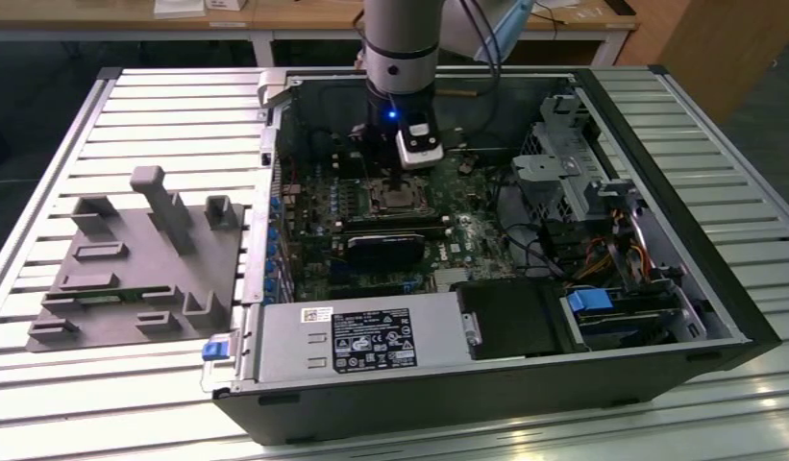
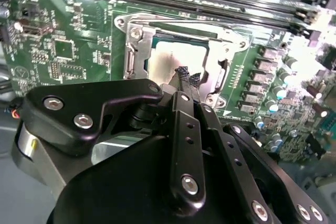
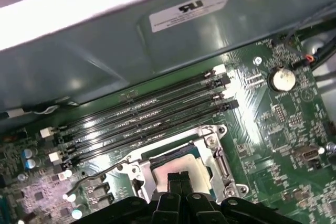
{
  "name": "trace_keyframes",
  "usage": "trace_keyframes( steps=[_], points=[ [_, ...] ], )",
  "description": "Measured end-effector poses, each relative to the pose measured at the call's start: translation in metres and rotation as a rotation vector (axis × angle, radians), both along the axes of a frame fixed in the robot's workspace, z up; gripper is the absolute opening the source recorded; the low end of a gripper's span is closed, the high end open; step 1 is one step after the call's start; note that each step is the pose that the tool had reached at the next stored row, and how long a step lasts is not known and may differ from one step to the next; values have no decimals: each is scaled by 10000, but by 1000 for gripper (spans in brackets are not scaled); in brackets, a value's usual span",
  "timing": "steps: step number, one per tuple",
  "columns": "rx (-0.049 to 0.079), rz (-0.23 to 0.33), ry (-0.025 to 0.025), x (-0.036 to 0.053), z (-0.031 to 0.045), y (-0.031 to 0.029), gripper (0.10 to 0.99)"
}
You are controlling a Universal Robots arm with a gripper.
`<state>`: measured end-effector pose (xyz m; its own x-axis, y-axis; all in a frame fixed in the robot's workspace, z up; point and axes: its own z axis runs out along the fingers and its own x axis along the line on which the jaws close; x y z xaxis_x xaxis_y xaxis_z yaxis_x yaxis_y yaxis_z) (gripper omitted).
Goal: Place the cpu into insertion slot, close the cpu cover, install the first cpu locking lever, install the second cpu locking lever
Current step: 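Close the cpu cover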
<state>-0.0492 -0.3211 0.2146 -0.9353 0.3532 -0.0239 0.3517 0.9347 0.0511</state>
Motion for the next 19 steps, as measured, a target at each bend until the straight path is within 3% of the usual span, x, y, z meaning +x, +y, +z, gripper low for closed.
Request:
trace_keyframes(
  steps=[3, 5, 12, 19],
  points=[
    [0, 284, -147, 1, 0, -7, 102],
    [0, 425, -180, 0, 0, -18, 102],
    [5, 868, -215, -6, -2, -72, 102],
    [13, 1885, -221, -6, -12, -74, 102]
  ],
)
